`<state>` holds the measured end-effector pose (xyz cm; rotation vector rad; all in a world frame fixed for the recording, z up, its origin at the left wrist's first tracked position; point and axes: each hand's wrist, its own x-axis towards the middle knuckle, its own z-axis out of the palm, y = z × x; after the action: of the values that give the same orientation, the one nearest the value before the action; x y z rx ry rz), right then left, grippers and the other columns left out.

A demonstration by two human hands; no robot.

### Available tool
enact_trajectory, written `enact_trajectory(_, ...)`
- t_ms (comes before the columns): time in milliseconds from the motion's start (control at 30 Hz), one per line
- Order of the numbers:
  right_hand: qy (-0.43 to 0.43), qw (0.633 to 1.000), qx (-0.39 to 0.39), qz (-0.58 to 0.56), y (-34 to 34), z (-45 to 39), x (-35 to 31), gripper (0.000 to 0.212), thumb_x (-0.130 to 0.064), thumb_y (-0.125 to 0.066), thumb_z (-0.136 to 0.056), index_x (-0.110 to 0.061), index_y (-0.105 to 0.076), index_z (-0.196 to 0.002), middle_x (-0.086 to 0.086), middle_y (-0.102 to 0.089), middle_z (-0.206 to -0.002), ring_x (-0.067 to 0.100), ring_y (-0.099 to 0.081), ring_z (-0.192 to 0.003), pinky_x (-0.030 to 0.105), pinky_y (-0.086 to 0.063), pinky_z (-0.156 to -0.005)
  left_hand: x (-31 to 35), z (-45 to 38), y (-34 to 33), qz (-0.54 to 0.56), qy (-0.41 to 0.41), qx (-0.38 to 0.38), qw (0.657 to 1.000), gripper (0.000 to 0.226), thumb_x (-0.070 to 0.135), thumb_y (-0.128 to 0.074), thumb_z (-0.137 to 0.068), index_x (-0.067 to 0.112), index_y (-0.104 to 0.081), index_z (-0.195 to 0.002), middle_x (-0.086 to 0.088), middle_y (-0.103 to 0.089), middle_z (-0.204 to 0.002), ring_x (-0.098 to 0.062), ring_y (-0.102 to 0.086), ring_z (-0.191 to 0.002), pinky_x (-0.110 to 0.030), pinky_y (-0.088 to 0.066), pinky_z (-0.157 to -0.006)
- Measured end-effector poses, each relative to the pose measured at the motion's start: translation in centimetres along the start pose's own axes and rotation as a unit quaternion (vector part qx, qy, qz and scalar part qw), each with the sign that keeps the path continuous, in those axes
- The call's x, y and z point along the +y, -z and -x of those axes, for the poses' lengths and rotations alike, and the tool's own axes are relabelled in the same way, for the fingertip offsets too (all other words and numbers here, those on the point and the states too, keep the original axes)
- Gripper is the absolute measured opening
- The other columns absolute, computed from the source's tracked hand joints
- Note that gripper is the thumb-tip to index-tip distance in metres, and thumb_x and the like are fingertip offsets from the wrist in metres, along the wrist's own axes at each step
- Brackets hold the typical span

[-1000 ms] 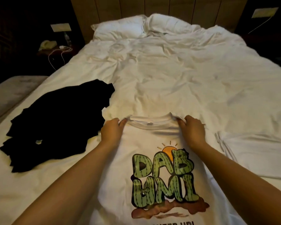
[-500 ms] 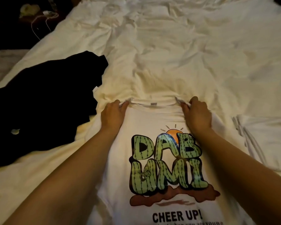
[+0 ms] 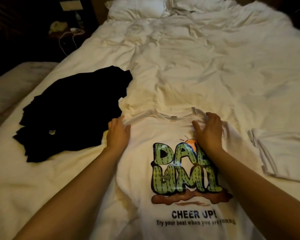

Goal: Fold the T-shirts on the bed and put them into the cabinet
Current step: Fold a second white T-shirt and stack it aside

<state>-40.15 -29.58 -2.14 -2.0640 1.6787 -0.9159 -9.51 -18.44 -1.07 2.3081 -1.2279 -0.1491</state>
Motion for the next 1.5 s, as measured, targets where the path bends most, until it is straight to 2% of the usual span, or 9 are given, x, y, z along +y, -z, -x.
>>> enact_trajectory(200,0.011,0.997,-0.051,-0.049,-0.9,6.7,-4.5,0.048,-0.036,-0.064,-0.093,-0.006,-0.053,-0.129,0.017,-0.045,-0.139,0.034,-0.04,-0.131,0.045,-0.038,-0.105,-3.4,6.2,2.2,0.106,0.031,-0.057,0.992,0.047,0.037,-0.058,-0.099,0.016,-0.052,-0.14,-0.009,-0.054,-0.14,-0.028,-0.05,-0.127,-0.038,-0.043,-0.106)
enact_trajectory(467,0.013,0.978,-0.117,-0.173,1.9,20.7,-8.6,0.016,-0.023,-0.067,-0.093,-0.013,-0.063,-0.104,-0.002,-0.046,-0.119,0.003,-0.044,-0.115,0.008,-0.032,-0.093,-3.1,17.6,4.5,0.285,0.142,-0.025,0.948,0.049,0.03,-0.065,-0.095,0.015,-0.051,-0.14,-0.002,-0.055,-0.137,-0.016,-0.054,-0.12,-0.029,-0.044,-0.101)
enact_trajectory(633,0.085,0.98,-0.134,-0.118,2.0,27.6,-7.9,0.019,-0.029,-0.07,-0.087,-0.024,-0.067,-0.105,-0.013,-0.046,-0.12,0.018,-0.048,-0.119,0.036,-0.041,-0.101,-4.8,22.6,5.6,0.257,0.117,-0.047,0.958,0.048,0.028,-0.063,-0.097,0.015,-0.051,-0.141,0.001,-0.052,-0.141,-0.016,-0.049,-0.129,-0.032,-0.038,-0.11)
enact_trajectory(800,0.147,0.981,-0.096,-0.078,2.6,31.6,-8.3,0.024,-0.035,-0.062,-0.08,-0.017,-0.07,-0.093,-0.001,-0.061,-0.104,0.02,-0.053,-0.097,0.029,-0.039,-0.084,-5.2,26.6,6.9,0.278,0.055,-0.057,0.957,0.011,0.021,-0.059,-0.099,0.026,-0.07,-0.1,0.007,-0.069,-0.105,-0.014,-0.063,-0.103,-0.022,-0.046,-0.087)
enact_trajectory(967,0.143,0.977,-0.122,-0.105,4.2,34.6,-9.0,0.028,-0.043,-0.05,-0.093,-0.024,-0.067,-0.081,-0.011,-0.061,-0.079,0.013,-0.053,-0.076,0.033,-0.04,-0.071,-5.9,30.0,7.7,0.266,-0.041,-0.112,0.957,0.031,0.038,-0.057,-0.099,0.019,-0.068,-0.12,0.02,-0.055,-0.129,-0.007,-0.042,-0.134,-0.024,-0.03,-0.113)
enact_trajectory(1100,0.185,0.968,-0.142,-0.092,5.4,36.4,-8.5,0.036,-0.058,-0.053,-0.091,-0.025,-0.067,-0.094,-0.013,-0.063,-0.089,0.007,-0.052,-0.087,0.028,-0.039,-0.083,-6.4,31.0,7.6,0.208,-0.126,-0.109,0.964,0.054,0.058,-0.063,-0.08,0.017,-0.076,-0.113,0.02,-0.058,-0.129,0.001,-0.032,-0.139,-0.02,-0.026,-0.114)
enact_trajectory(1267,0.209,0.964,-0.159,-0.039,5.7,37.0,-7.8,0.015,-0.038,-0.06,-0.082,-0.024,-0.062,-0.086,-0.01,-0.061,-0.087,0.015,-0.057,-0.082,0.033,-0.048,-0.074,-5.3,31.8,8.4,0.239,-0.09,-0.059,0.965,0.03,0.046,-0.061,-0.089,0.017,-0.069,-0.092,0.009,-0.069,-0.104,0.004,-0.058,-0.106,-0.027,-0.048,-0.092)
enact_trajectory(1367,0.174,0.971,-0.139,-0.083,7.1,36.0,-9.0,0.014,-0.031,-0.052,-0.089,-0.021,-0.058,-0.079,-0.008,-0.057,-0.074,0.016,-0.053,-0.069,0.034,-0.043,-0.063,-4.3,32.6,9.8,0.231,-0.061,-0.006,0.971,0.038,0.037,-0.062,-0.094,0.014,-0.048,-0.069,0.002,-0.048,-0.061,-0.006,-0.044,-0.061,-0.034,-0.035,-0.06)
enact_trajectory(1500,0.169,0.969,-0.136,-0.116,8.0,33.4,-11.0,0.015,-0.028,-0.054,-0.091,-0.016,-0.062,-0.085,-0.004,-0.058,-0.077,0.018,-0.052,-0.072,0.033,-0.039,-0.063,-4.4,32.4,11.6,0.281,0.06,-0.034,0.957,0.048,0.049,-0.065,-0.09,0.011,-0.05,-0.064,-0.008,-0.047,-0.058,-0.013,-0.04,-0.056,-0.034,-0.033,-0.059)
